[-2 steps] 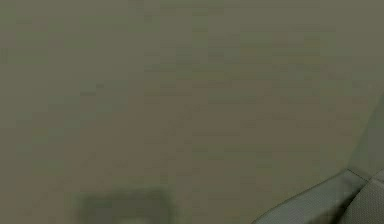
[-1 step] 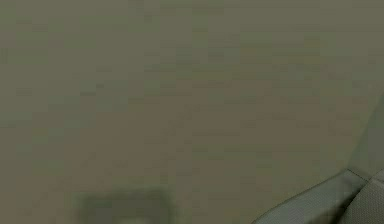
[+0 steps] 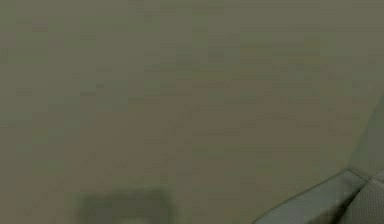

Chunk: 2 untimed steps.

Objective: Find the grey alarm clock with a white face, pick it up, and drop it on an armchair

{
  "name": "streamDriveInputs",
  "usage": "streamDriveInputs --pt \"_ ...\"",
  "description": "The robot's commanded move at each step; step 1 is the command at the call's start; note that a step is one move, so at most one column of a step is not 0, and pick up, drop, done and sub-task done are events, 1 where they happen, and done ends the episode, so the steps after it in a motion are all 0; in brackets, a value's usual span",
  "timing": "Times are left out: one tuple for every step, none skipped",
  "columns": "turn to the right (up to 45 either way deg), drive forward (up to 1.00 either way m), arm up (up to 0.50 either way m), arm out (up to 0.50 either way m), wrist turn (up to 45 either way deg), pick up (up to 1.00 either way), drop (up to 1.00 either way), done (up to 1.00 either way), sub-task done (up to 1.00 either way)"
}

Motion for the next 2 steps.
streamDriveInputs --pt "0.0 0.00 0.00 -0.08 0.0 0.00 0.00 0.00 0.00" --pt "0.0 0.00 0.00 0.00 0.0 0.00 0.00 1.00 0.00"
